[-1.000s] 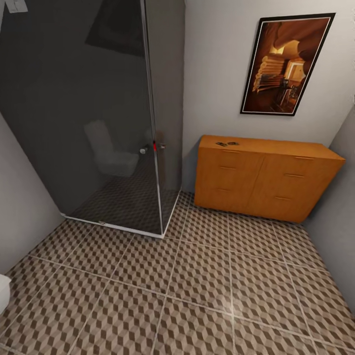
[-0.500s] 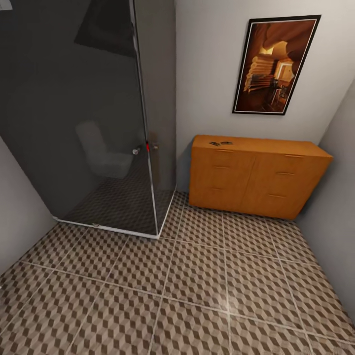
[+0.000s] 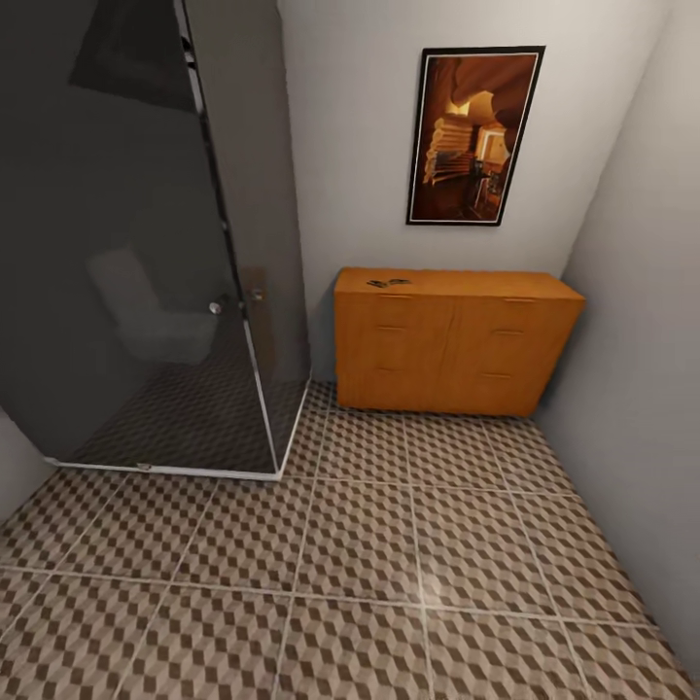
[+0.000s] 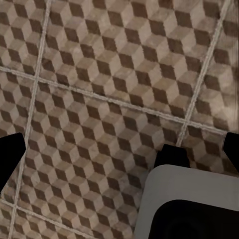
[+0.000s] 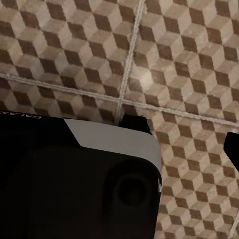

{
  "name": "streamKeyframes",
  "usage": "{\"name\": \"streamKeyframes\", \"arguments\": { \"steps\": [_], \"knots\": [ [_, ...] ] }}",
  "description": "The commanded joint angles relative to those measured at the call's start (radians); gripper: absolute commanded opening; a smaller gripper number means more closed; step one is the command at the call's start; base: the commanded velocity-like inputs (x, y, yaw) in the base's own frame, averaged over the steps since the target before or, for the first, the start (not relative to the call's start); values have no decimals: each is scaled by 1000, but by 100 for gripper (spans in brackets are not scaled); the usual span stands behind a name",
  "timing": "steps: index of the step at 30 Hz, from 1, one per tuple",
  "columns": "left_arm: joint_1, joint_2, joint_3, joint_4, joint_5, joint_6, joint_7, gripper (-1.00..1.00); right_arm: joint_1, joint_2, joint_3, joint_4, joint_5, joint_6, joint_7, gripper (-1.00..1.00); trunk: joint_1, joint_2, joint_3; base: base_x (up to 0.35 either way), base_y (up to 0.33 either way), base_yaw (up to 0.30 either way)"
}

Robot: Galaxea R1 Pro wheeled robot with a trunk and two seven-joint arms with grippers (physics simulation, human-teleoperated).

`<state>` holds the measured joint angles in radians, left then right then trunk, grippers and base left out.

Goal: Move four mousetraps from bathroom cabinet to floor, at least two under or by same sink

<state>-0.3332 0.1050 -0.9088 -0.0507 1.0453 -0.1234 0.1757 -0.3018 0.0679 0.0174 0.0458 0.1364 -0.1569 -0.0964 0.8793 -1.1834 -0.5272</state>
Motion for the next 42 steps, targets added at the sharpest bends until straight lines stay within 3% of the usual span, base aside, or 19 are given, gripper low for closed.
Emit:
{"name": "streamKeyframes", "arguments": {
  "steps": [1, 30, 42],
  "knots": [
    [0, 1, -9, -3, 7, -1, 6, 100, -2, 1, 1, 5, 9, -6, -5, 100, 0, -1, 0, 0, 0, -292],
    [0, -5, -9, -3, 7, 1, 5, 100, -2, -4, 2, 5, 10, -6, -2, 100, 0, -1, 29, 0, 0, -265],
    [0, -5, -9, -3, 7, 1, 5, 100, -2, -7, 7, 4, 23, -5, -2, 100, 0, -1, 29, 0, 0, -63]
  ]
}}
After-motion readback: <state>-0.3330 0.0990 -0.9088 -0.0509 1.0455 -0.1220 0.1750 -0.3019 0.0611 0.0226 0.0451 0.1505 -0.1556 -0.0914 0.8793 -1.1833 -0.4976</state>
